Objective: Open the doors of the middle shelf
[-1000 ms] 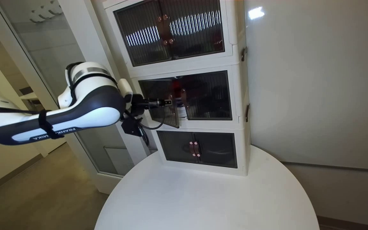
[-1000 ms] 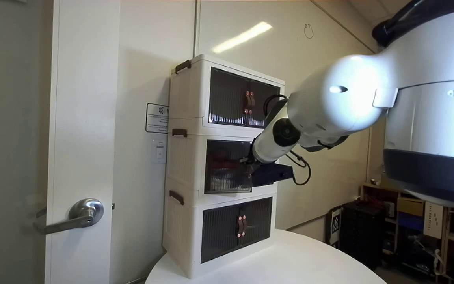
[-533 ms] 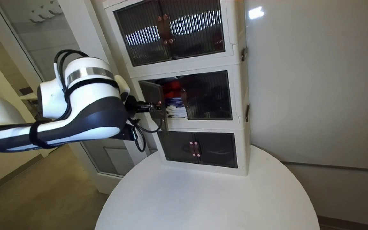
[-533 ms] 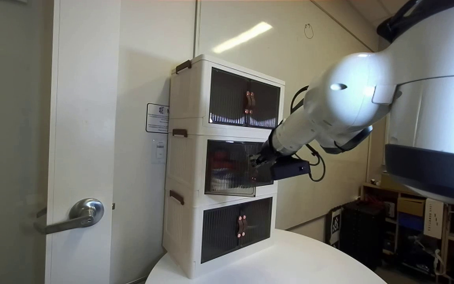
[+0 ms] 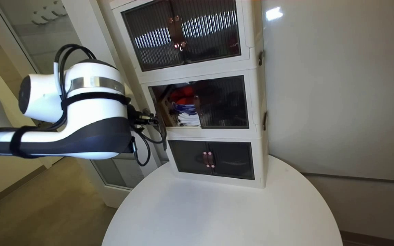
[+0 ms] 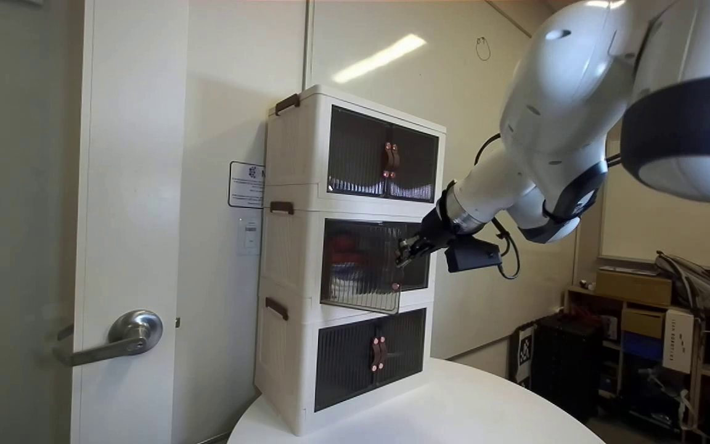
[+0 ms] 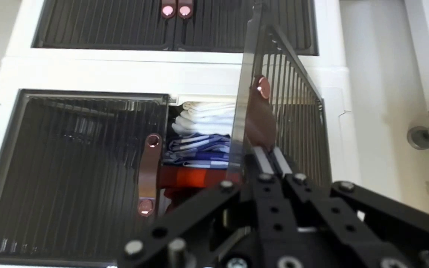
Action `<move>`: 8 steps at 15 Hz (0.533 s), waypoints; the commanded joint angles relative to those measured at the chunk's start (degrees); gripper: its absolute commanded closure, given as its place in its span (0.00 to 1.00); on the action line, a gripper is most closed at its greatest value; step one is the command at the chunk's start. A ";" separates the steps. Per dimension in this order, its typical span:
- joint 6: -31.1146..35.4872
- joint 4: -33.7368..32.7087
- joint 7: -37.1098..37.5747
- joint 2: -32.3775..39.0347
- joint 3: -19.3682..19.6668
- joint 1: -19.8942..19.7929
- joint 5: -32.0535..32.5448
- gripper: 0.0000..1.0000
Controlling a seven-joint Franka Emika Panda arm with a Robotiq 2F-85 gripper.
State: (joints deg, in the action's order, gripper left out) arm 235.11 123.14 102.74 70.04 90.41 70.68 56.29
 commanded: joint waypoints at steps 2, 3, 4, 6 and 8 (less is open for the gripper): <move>-2.32 2.73 -8.63 -17.27 -8.44 -2.12 11.35 0.99; -3.28 2.55 -9.18 -20.18 -9.84 -2.93 13.59 0.99; -4.63 2.24 -9.54 -23.16 -11.40 -3.91 15.96 0.99; -8.11 1.39 -9.62 -29.34 -15.31 -6.60 21.04 0.99; -12.35 0.21 -8.71 -35.61 -20.68 -10.60 26.88 0.99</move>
State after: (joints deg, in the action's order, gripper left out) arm 227.59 121.26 96.31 45.71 78.99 65.60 72.61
